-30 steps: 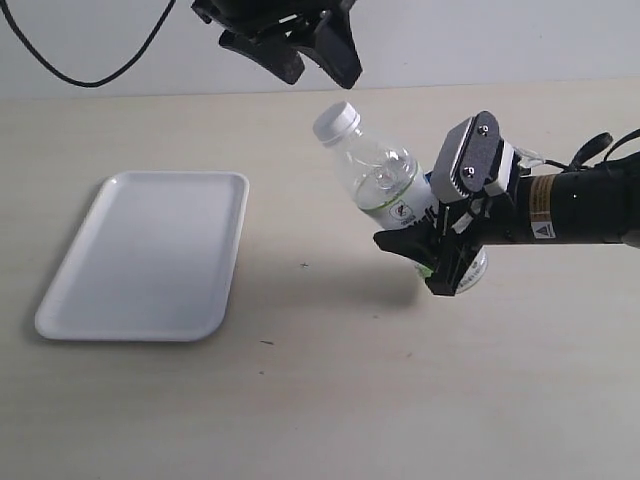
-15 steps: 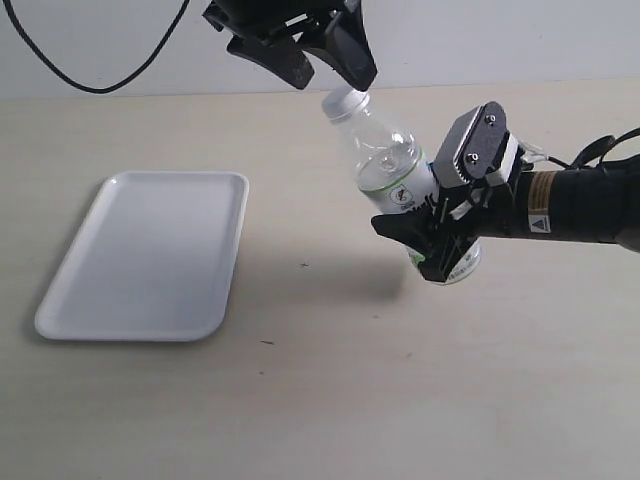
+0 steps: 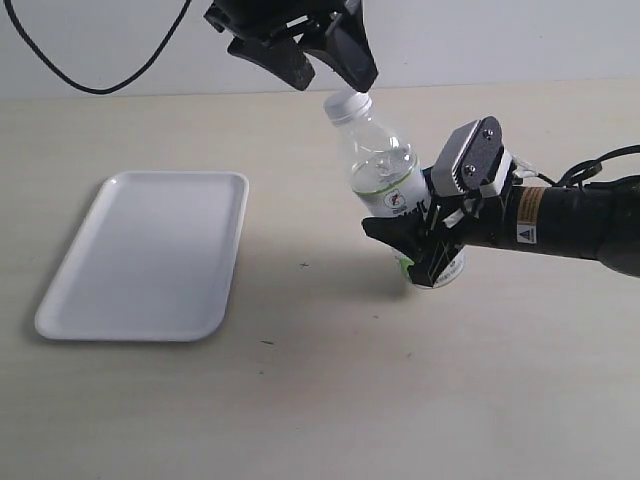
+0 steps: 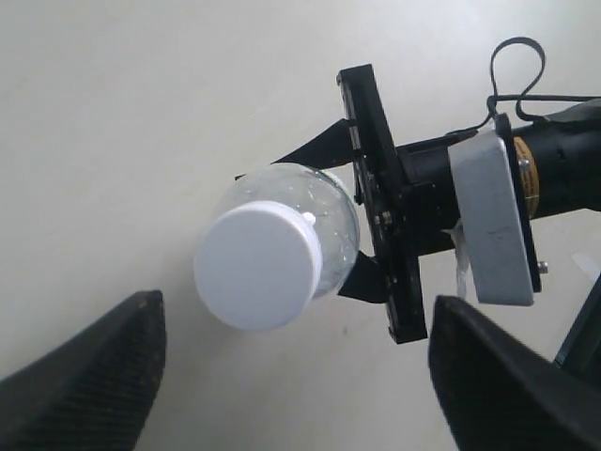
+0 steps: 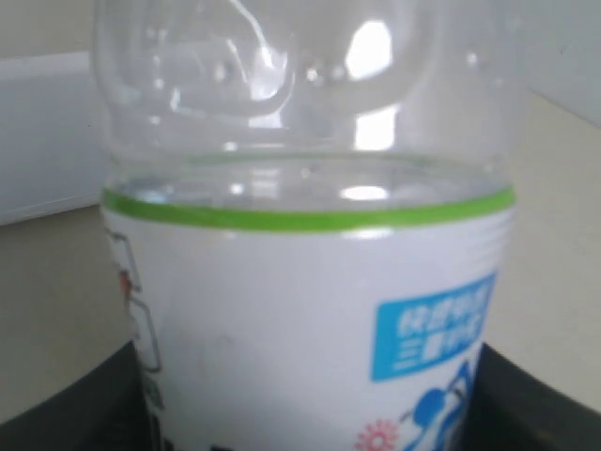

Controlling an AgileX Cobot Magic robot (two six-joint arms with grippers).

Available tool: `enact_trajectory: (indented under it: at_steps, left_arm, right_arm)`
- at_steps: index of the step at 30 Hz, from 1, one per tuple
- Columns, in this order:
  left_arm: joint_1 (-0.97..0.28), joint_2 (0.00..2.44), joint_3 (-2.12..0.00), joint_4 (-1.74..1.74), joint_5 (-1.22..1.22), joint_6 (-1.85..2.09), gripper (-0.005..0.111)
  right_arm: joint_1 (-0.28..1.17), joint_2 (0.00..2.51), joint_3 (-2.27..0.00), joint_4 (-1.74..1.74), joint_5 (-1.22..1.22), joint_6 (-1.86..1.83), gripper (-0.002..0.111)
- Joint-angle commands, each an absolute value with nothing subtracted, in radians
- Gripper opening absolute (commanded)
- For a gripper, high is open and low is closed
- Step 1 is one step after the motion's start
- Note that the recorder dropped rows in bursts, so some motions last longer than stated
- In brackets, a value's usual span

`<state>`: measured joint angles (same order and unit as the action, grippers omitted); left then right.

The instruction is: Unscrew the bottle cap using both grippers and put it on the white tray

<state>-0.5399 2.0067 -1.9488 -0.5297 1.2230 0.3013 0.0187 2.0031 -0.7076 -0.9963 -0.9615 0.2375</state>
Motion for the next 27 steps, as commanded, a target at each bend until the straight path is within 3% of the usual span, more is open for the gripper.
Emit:
enact_trajectory:
  at_steps: [1,18,23,27]
  left_arm:
    - [-0.54,2.003,-1.921,-0.548,1.221,0.306,0.074]
    - [-0.54,2.069,-1.913,-0.613,1.221,0.336,0.074]
    - [-0.539,2.069,-1.918,-0.606,1.221,0.336,0.059]
    - [-0.537,2.067,-1.921,-0.609,1.221,0.336,0.058]
  right_arm:
    - [0.018,1.995,-0.706,-0.986,-1.008,0.212,0.0]
    - [0.018,2.003,-0.695,-1.001,-1.034,0.15,0.0]
    - [0.018,2.003,-0.695,-1.029,-1.034,0.15,0.0]
    - [0.018,2.003,-0.695,-1.026,-1.032,0.148,0.0]
